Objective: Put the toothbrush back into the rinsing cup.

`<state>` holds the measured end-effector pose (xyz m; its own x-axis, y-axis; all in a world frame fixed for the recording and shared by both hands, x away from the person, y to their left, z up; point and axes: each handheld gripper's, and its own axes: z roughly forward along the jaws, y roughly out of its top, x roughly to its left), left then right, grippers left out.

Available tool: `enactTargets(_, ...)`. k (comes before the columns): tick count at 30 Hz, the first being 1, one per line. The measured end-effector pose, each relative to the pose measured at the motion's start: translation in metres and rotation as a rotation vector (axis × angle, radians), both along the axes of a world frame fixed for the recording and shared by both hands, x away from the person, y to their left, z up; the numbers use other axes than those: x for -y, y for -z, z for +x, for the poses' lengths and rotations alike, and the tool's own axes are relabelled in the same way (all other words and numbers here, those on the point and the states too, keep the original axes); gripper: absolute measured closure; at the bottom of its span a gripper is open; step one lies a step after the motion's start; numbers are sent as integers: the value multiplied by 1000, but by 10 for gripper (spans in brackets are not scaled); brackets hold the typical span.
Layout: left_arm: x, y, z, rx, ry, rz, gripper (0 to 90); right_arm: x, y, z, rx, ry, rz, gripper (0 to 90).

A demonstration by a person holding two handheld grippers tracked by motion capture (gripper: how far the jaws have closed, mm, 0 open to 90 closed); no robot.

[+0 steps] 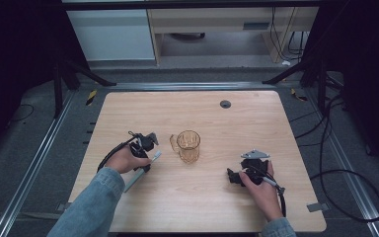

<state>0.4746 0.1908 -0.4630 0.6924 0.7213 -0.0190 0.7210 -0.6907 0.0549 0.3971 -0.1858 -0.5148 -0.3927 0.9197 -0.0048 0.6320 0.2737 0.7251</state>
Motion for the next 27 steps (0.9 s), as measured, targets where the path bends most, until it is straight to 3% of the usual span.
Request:
enactTargets(16,4,0,1,15,16,27,776,0,0,0,1,0,-2,6)
enactTargets(24,7,0,0,18,44,47,784,0,0,0,0,-1,0,6)
enactTargets(27,6,0,0,19,52,37,787,0,0,0,1,-2,-2,6)
